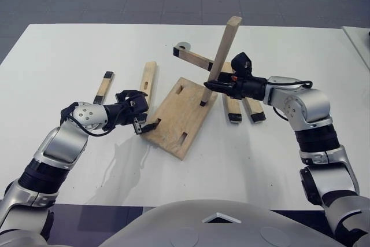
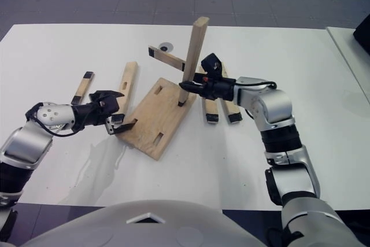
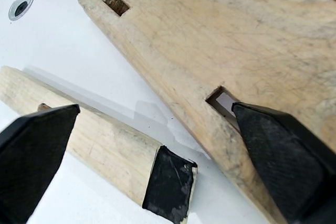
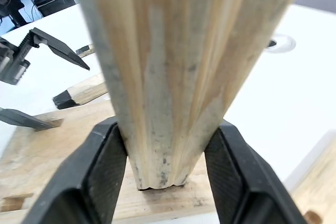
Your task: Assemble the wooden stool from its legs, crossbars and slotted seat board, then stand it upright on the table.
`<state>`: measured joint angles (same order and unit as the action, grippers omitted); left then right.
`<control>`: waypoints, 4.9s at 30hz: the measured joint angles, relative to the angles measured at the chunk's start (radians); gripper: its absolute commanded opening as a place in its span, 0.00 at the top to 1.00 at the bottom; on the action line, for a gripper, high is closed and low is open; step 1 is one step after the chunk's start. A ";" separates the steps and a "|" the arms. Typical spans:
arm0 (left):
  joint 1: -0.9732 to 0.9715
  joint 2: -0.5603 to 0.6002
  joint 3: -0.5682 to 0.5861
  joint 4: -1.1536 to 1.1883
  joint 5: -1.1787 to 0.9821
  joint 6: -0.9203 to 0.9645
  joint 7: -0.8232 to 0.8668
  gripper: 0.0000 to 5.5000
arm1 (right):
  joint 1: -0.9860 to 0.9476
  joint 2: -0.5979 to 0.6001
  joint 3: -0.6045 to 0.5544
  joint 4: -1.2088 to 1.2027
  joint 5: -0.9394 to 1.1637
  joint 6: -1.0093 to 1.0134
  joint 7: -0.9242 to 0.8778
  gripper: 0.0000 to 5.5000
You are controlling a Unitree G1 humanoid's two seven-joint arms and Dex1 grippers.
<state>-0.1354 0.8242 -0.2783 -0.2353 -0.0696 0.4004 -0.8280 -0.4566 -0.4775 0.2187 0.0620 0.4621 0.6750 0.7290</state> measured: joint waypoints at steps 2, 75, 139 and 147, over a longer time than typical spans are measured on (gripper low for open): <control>-0.014 -0.021 0.000 0.015 0.011 0.005 0.013 0.02 | 0.009 0.000 0.009 0.013 -0.019 -0.047 -0.004 0.62; -0.075 -0.142 0.033 0.193 0.035 -0.151 0.083 0.02 | -0.318 0.168 -0.346 0.066 0.016 -0.073 -0.325 0.02; 0.020 -0.193 0.306 0.068 -0.098 0.110 0.217 0.02 | 0.618 0.177 -0.351 -0.466 -0.099 -0.162 -0.542 0.02; 0.008 -0.214 0.259 0.211 -0.059 -0.028 0.175 0.02 | 0.613 0.165 -0.258 -0.362 -0.234 -0.207 -0.521 0.07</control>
<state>-0.1270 0.6102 -0.0189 -0.0245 -0.1289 0.3722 -0.6527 0.1568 -0.3122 -0.0389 -0.2999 0.2277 0.4678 0.2076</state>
